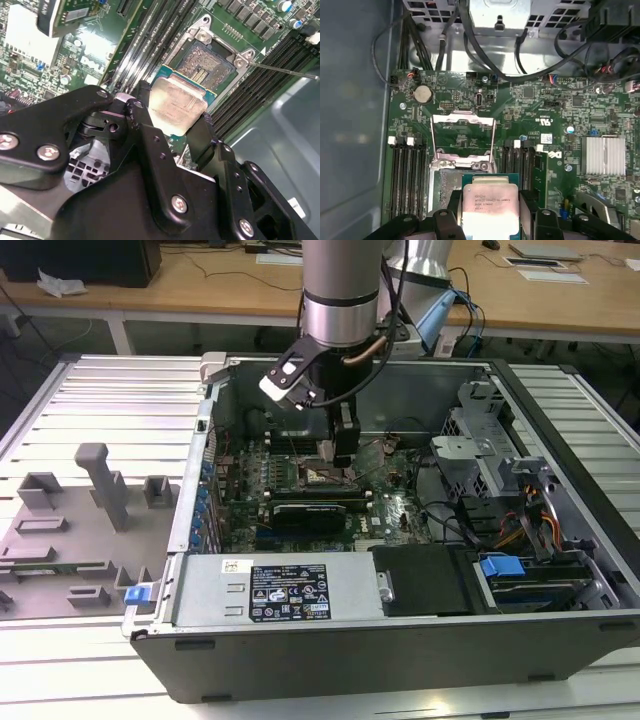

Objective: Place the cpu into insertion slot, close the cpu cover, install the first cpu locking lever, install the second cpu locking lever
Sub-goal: 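Place the cpu into insertion slot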

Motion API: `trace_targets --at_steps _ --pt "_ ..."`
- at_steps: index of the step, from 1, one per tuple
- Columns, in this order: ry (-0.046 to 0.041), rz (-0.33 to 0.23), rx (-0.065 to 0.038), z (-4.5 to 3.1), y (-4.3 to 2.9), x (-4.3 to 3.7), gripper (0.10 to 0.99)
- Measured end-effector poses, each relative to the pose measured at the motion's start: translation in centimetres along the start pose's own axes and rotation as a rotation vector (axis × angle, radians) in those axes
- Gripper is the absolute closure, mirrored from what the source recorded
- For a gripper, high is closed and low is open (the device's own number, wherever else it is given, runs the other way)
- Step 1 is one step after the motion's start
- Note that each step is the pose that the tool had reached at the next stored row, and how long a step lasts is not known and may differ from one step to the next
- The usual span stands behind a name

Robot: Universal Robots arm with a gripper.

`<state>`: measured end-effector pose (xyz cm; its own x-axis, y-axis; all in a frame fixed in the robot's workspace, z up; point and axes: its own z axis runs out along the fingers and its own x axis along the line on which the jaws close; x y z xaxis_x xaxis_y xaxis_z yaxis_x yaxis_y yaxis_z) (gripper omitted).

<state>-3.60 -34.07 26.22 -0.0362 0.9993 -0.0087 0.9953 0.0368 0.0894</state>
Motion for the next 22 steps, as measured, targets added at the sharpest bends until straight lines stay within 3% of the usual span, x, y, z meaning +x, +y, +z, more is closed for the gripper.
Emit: trace_targets --at_steps 3,5,10,22 --pt "-0.0130 -0.001 0.001 0.57 -0.13 0.88 0.545" --pt "-0.0164 -0.001 0.000 0.88 -0.23 1.08 0.545" --pt "-0.0202 -0.001 0.001 1.90 -0.57 1.62 0.545" --pt "-0.0240 0.003 0.001 3.43 -1.16 2.26 0.545"
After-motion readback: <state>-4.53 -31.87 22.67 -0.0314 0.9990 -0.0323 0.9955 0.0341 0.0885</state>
